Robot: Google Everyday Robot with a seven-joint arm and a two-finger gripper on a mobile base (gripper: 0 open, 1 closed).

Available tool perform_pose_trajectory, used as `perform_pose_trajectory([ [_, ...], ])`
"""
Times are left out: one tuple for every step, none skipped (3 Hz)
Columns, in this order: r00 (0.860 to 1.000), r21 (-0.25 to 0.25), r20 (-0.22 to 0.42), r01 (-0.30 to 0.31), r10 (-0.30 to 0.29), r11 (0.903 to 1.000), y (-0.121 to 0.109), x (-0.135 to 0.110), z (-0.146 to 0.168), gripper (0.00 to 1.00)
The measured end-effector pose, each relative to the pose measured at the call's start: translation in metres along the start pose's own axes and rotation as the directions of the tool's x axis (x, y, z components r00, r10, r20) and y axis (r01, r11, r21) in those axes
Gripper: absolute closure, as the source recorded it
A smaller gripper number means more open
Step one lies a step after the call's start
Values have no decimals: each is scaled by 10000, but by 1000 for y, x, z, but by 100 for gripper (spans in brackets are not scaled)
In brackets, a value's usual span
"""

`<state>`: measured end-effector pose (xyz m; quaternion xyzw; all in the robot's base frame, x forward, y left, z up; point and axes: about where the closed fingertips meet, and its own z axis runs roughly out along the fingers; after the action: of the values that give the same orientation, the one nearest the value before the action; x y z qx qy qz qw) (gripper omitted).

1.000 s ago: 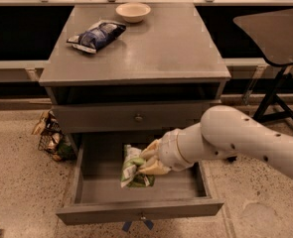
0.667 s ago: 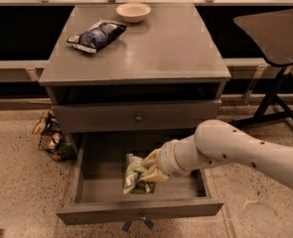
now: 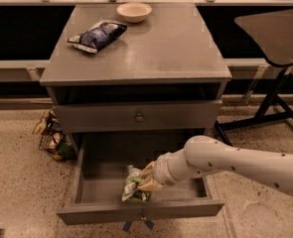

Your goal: Place green jalapeno chip bag into middle drawer

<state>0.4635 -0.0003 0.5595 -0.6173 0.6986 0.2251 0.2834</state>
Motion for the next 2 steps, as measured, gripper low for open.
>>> perform_pose_trajectory([
  [9980,295,-60,-634,636,9976,-18,12,26,82],
  [9961,724,-83,-865,873,9936,-43,16,44,59],
])
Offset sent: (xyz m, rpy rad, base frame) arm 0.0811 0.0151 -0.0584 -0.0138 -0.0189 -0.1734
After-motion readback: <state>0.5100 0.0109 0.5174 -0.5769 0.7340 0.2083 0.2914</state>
